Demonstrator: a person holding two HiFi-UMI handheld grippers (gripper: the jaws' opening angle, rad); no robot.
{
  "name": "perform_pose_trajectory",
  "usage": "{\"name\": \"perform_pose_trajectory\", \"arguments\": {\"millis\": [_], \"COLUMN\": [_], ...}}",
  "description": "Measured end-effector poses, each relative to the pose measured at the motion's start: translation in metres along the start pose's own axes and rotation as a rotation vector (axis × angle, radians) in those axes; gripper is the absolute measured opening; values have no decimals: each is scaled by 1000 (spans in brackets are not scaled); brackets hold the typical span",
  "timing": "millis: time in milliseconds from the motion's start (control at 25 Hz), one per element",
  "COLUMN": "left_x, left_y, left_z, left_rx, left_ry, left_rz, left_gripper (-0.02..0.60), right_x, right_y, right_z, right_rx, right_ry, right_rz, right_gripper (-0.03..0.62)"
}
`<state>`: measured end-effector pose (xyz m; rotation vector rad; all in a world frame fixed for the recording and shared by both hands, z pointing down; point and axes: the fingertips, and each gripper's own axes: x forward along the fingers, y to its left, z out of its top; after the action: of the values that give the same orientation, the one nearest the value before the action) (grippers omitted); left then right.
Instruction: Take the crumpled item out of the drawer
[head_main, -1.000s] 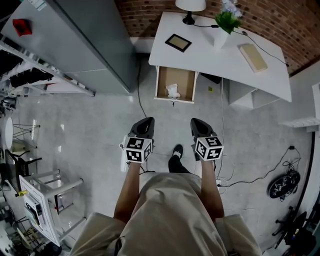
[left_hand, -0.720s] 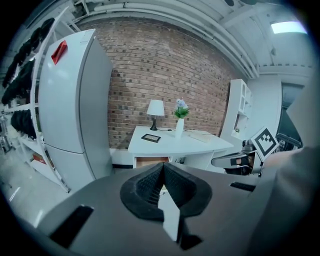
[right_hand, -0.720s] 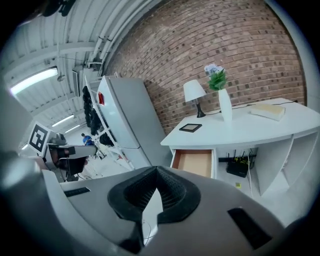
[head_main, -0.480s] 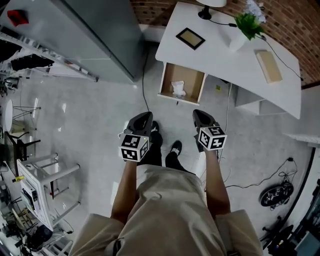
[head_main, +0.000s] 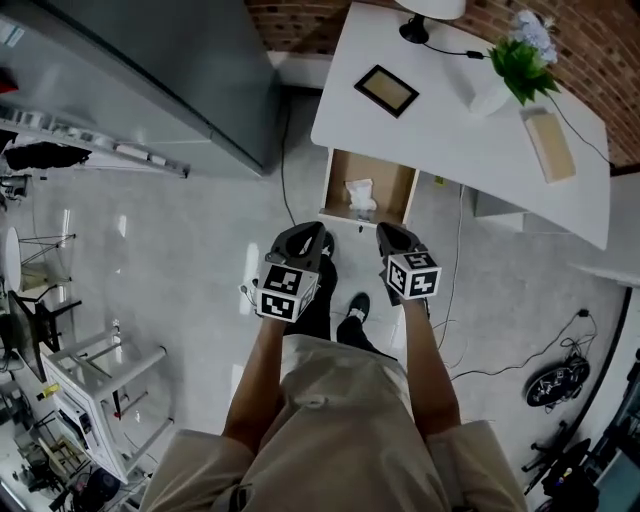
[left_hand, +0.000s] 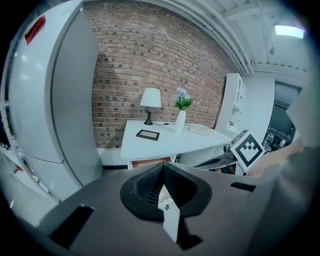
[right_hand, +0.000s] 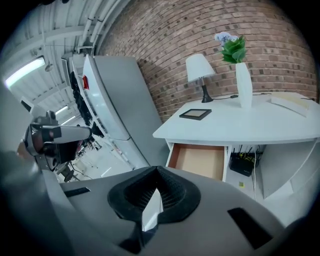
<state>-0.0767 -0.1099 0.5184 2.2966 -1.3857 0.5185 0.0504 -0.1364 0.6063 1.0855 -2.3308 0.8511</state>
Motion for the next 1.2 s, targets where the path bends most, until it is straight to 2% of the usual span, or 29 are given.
{"name": "perform_pose_trajectory", "arguments": {"millis": [320,520,720,880,1040,1200], "left_x": [70,109,140,162,175,189], "left_y": [29,43,36,35,41,50], "left_z": [-10,-31,-63,-77,-88,-94], "left_rx": [38,45,61,59,69,72], "left_ry": [81,129,195,235,266,288], "left_rz": [-121,-184,-261,-293,-323,-327], "left_gripper": [15,15,15,15,15,15], "right_x": [78,118,154,179,196,211], "right_y": [-39,-64,-87,-105,-122,-132], "right_z": [-25,-39,-62,-70,-81,-91], "right_rx": [5,23,-3,8,47,47], "right_ry": [187,245,323,322,327,358], "right_rz": [-62,-94,-97,-89,-116,-102], "right_gripper": [25,26,28,38,57,73]}}
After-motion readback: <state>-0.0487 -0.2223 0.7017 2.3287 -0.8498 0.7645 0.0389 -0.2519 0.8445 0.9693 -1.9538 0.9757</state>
